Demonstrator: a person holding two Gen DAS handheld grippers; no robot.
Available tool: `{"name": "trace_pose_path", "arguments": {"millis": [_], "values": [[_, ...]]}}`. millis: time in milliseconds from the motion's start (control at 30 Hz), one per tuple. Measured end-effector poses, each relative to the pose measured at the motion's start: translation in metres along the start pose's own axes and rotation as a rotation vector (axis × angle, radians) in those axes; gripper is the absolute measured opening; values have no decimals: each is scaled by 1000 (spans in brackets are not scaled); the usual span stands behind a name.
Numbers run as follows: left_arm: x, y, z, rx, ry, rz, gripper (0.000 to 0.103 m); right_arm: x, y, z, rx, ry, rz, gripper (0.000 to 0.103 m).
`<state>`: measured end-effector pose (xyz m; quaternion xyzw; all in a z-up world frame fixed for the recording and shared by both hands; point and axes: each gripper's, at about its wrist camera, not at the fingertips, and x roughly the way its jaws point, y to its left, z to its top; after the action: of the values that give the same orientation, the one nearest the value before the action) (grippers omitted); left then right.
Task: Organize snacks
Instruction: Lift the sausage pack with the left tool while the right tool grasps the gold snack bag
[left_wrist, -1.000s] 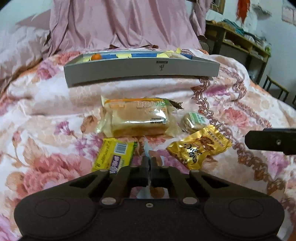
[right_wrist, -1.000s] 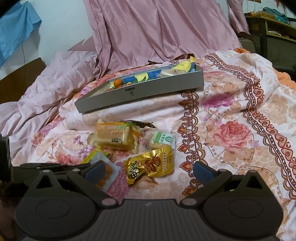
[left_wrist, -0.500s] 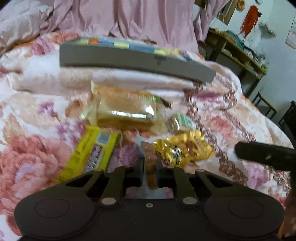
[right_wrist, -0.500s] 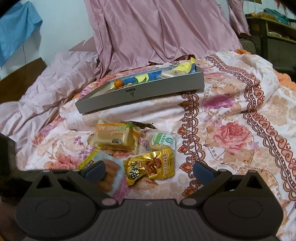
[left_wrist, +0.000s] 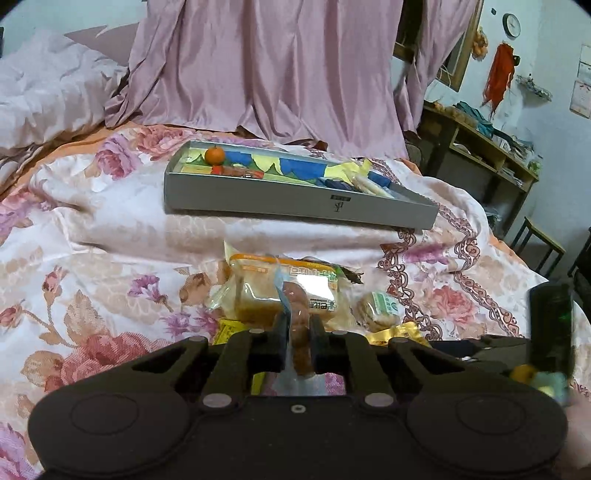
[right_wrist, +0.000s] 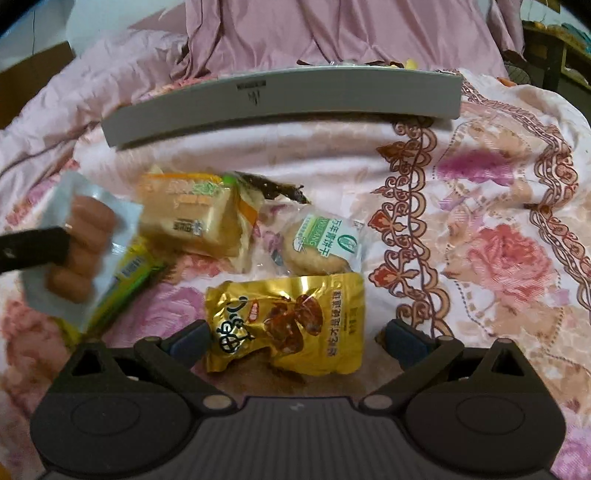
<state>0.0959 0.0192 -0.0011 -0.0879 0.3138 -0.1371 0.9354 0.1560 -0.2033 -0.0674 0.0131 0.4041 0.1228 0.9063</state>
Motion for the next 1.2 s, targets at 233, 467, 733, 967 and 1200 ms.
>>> {"name": "trace_pose_path", "arguments": {"millis": [233,467,733,967,1200], "values": [[5,3,-3,-11,9,19,12,7,34,-4,-194,-38,14,97],[9,8,-3,-30,14,38,12,-15,43,-7,-244,-101,73,38],[9,7,-5,-30,22,32,13,-1,58,-14,-406,-73,-96,72],[10,5,-5,-30,25,29,13,4,47,-12,-414,-65,-120,80],[9,7,-5,-43,27,39,13,-12,38,-1,-301,-87,-60,31]]}}
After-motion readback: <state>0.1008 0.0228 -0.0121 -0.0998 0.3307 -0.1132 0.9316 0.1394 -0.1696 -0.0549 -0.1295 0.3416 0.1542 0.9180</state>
